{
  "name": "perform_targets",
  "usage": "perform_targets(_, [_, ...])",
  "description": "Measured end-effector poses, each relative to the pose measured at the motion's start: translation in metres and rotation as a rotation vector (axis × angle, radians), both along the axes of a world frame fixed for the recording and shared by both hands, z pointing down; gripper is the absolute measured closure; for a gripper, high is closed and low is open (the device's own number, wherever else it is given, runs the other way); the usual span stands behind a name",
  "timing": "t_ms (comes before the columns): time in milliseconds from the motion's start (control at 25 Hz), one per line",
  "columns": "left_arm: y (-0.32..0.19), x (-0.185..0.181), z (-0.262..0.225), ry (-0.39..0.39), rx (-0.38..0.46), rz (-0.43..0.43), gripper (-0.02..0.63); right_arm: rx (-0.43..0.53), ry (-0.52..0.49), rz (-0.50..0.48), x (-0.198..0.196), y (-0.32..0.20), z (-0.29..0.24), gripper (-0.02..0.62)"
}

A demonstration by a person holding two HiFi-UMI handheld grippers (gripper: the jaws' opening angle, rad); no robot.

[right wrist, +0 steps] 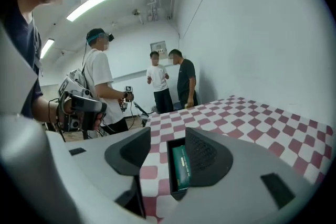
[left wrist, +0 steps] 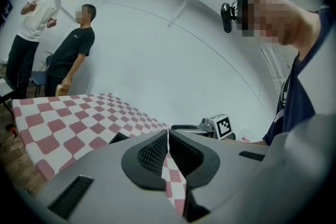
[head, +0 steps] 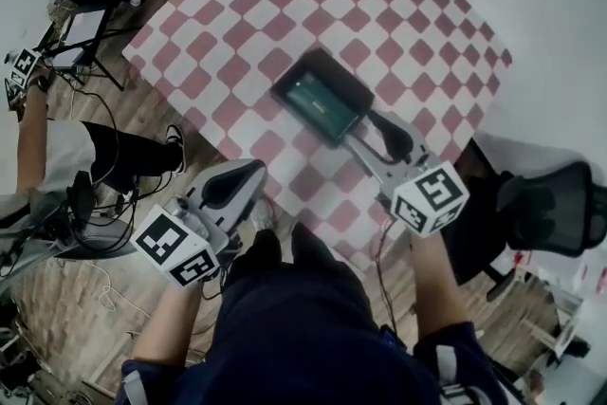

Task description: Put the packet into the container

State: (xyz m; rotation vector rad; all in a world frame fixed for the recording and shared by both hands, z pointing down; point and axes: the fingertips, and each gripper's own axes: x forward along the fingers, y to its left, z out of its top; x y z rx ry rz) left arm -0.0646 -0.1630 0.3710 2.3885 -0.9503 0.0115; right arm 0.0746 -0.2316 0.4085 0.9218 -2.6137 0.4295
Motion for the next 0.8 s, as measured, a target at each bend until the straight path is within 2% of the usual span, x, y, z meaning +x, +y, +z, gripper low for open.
perform_targets(240, [0.004, 0.007, -0.019, -0.016, 0.031, 0.034, 0.574, 0.036, -0.119, 0.047, 0.007, 0.023, -0.04, 0.465])
perform_targets(520, [0.011, 0.007, -0.036, -0.023, 0.06, 0.054, 0.574, 0.069, -0.141, 0.067, 0.006, 0.045, -0.061, 0.56])
perform_targets(800, [0.019, 0.005, -0.048, -0.024, 0.083, 0.064, 0.574, 0.113, -0.172, 0.067, 0.001, 0.061, -0.082, 0.578])
